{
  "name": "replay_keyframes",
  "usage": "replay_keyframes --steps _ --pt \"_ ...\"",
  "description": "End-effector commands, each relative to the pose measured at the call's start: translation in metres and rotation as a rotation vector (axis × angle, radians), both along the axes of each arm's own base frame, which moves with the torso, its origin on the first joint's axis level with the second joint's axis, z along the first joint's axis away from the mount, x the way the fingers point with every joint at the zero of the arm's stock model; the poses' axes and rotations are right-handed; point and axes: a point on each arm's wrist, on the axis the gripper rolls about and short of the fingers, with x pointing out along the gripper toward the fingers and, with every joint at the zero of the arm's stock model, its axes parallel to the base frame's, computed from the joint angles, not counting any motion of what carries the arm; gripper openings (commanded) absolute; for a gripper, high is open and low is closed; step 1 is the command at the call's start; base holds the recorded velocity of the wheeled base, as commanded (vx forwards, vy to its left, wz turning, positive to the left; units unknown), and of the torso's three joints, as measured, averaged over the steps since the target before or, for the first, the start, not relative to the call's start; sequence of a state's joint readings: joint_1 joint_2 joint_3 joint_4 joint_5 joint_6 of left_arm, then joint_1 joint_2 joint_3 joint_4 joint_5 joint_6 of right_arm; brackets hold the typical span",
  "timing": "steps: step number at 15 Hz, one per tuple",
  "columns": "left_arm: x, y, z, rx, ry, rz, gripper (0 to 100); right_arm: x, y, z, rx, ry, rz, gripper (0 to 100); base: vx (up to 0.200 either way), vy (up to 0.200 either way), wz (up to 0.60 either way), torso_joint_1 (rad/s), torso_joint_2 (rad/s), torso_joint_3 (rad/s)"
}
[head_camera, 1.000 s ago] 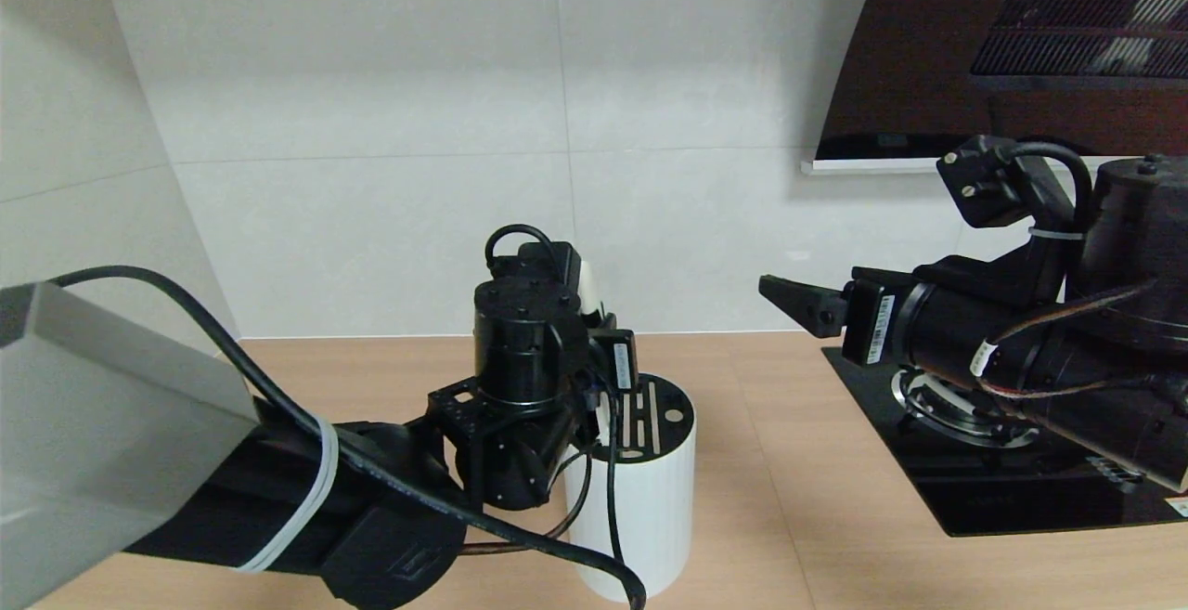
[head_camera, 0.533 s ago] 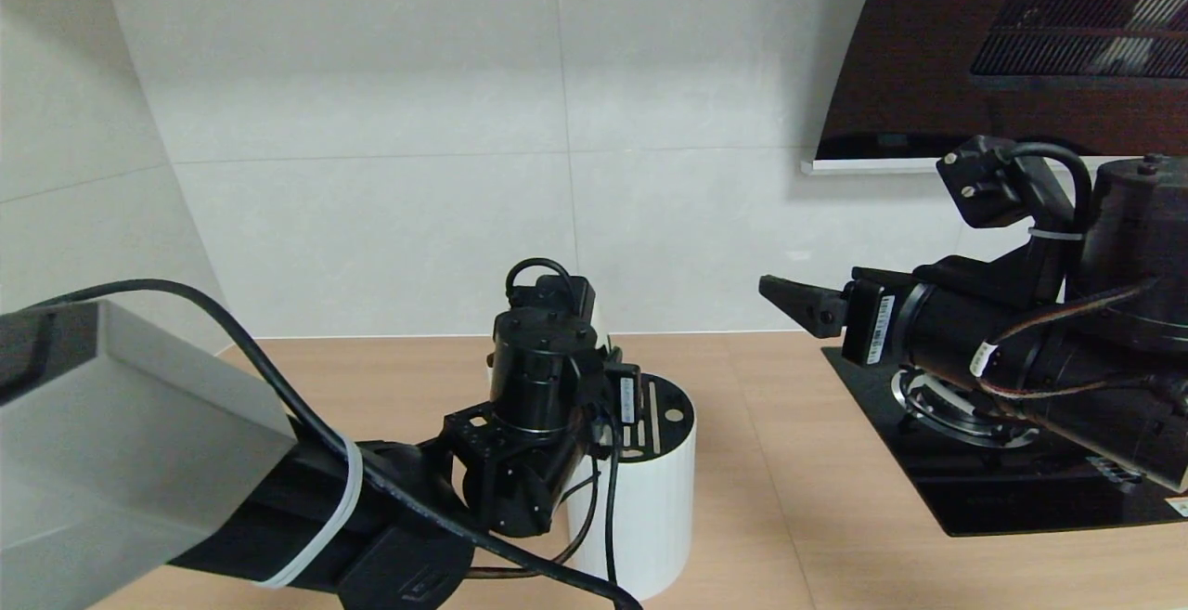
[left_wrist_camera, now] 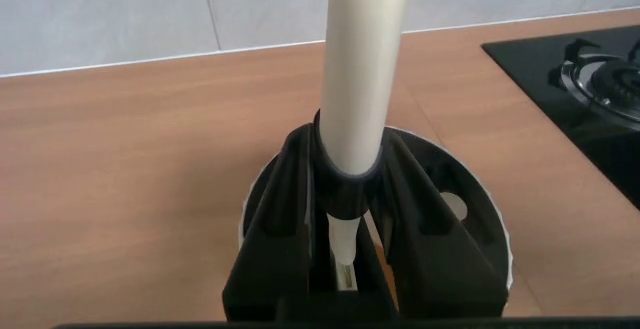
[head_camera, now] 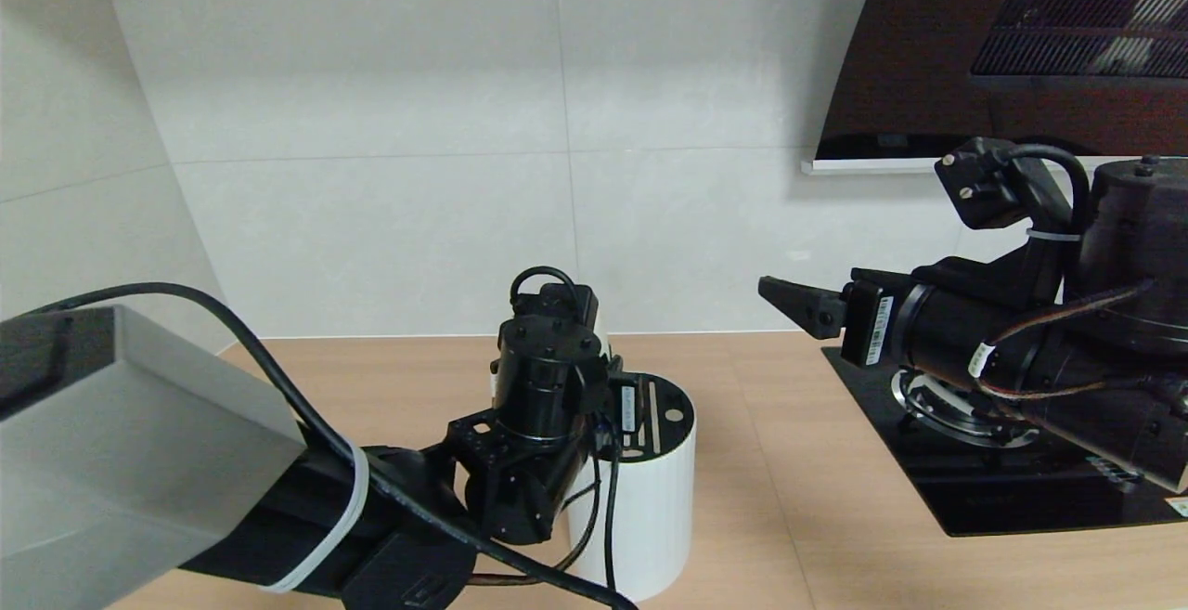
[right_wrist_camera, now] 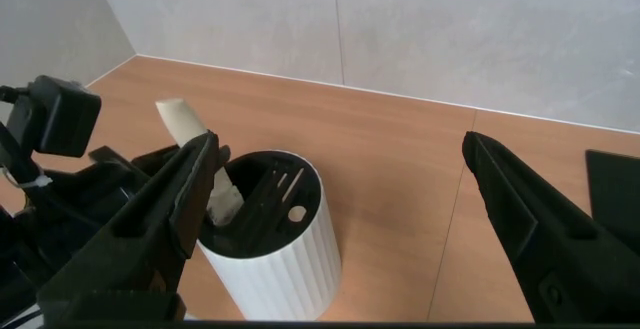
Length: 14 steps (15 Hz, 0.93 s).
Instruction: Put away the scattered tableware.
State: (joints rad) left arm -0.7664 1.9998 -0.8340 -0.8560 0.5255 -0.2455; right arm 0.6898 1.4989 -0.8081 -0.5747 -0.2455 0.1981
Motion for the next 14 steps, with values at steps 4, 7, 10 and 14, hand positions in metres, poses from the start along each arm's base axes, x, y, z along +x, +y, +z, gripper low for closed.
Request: replay_keyframes --steps 4,7,10,14 --pt "-0.006 -0.002 0.002 -0.001 -0.001 -0.015 100 0.0 0.0 0.0 0.0 0.0 0.001 100 0.0 0.0 0.0 0.0 0.0 0.0" --pt "-0.008 -0.001 0.006 -0.011 -0.011 -0.018 100 0.0 0.0 0.0 0.0 0.0 0.001 100 0.0 0.0 0.0 0.0 0.0 0.0" --pt "-0.012 0.002 0.015 -0.025 -0.025 -0.02 100 0.0 0.0 -0.001 -0.001 0.001 0.001 100 0.0 0.0 0.0 0.0 0.0 0.0" --pt "-0.029 0.019 0.062 -0.121 -0.122 -0.024 100 -0.006 -0.005 -0.003 -0.06 -0.023 0.005 100 0.0 0.0 0.0 0.0 0.0 0.0"
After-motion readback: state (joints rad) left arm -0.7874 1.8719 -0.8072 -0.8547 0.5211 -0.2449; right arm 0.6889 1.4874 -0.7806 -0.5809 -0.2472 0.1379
